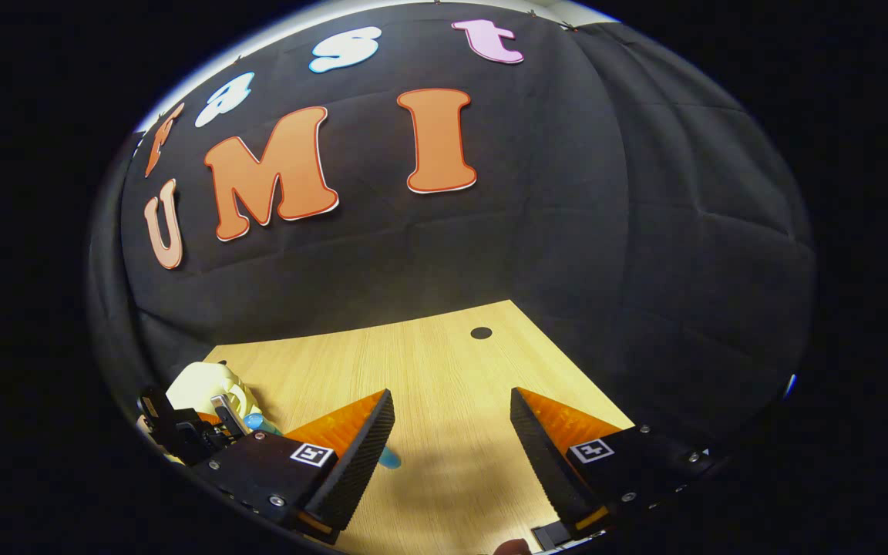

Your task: First open the suitcase, pack the skin care products into it, and then close the suitcase.

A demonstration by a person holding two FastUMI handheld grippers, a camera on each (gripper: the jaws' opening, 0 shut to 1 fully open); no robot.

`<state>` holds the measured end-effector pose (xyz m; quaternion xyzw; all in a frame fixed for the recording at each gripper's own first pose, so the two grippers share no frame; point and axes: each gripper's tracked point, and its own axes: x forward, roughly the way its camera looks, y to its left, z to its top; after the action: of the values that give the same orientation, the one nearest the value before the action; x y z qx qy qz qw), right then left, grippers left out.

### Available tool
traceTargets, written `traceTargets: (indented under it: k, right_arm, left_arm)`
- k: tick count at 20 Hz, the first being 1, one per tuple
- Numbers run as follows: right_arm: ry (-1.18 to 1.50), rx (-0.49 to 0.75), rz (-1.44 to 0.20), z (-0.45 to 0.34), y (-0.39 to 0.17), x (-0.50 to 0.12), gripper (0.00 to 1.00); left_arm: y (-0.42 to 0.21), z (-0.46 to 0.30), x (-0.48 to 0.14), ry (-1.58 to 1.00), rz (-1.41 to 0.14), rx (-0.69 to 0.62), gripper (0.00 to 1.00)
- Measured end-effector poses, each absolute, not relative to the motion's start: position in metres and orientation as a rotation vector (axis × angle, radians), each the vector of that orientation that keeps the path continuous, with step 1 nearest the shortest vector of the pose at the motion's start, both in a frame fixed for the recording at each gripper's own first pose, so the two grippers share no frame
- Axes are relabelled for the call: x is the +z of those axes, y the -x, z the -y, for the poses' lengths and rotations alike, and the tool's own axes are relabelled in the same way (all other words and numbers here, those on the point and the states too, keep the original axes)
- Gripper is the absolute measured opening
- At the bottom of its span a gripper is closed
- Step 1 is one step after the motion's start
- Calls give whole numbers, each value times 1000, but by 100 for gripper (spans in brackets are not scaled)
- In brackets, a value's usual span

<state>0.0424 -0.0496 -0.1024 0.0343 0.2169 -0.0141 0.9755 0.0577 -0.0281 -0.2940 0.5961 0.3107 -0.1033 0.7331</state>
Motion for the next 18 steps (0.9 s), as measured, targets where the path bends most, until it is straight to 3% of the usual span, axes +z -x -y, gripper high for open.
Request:
traceTargets:
  k: [8, 11, 18]
  right_arm:
    - [-125, 93, -448, 14, -59, -104, 96]
    - [-151, 125, -427, -20, -68, -95, 95]
    - [-192, 104, -341, -88, -55, -56, 95]
  left_arm:
    - [-63, 13, -247, -853, -687, -149, 3]
    - [-70, 3, -241, -666, -652, -178, 3]
    - [-71, -3, -218, -558, -568, -231, 3]
